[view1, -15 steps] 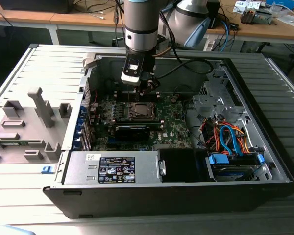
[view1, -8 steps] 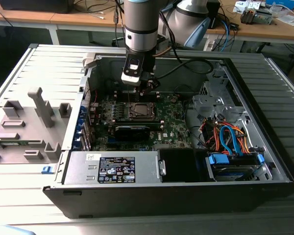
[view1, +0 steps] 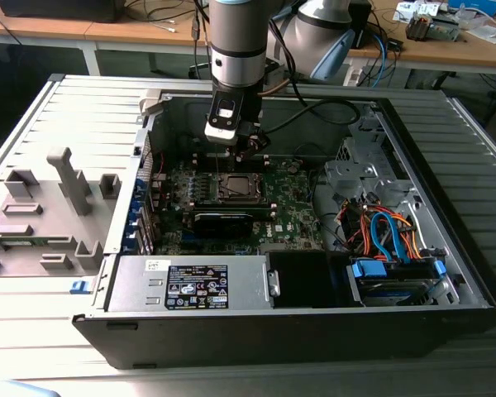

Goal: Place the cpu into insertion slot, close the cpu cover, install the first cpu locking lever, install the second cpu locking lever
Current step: 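Install the first cpu locking lever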

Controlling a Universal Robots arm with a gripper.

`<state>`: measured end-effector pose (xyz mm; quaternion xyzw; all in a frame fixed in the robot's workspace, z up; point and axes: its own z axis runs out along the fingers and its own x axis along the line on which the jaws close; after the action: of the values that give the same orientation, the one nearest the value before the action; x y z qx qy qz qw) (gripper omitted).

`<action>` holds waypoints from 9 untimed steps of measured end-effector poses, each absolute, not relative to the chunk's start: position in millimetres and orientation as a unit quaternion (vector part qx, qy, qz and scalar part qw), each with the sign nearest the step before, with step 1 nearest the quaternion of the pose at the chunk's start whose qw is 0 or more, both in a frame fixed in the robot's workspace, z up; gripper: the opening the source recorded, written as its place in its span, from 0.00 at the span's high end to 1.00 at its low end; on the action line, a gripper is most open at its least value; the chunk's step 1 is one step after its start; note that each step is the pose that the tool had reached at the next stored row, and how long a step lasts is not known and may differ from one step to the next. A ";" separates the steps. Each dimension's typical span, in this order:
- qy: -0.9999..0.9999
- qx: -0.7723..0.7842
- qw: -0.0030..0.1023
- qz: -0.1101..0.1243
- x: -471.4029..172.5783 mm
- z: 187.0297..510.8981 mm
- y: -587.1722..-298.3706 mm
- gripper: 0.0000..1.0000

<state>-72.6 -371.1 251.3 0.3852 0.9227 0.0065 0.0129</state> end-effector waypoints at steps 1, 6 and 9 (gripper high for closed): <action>0.923 0.385 0.013 0.006 -72.6 251.3 -371.1 0.89; 0.924 0.383 0.013 0.006 -72.6 251.4 -371.1 0.89; 0.924 0.382 0.013 0.007 -72.6 251.3 -371.1 0.89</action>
<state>-72.6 -371.1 251.3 0.3821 0.9240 0.0065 0.0129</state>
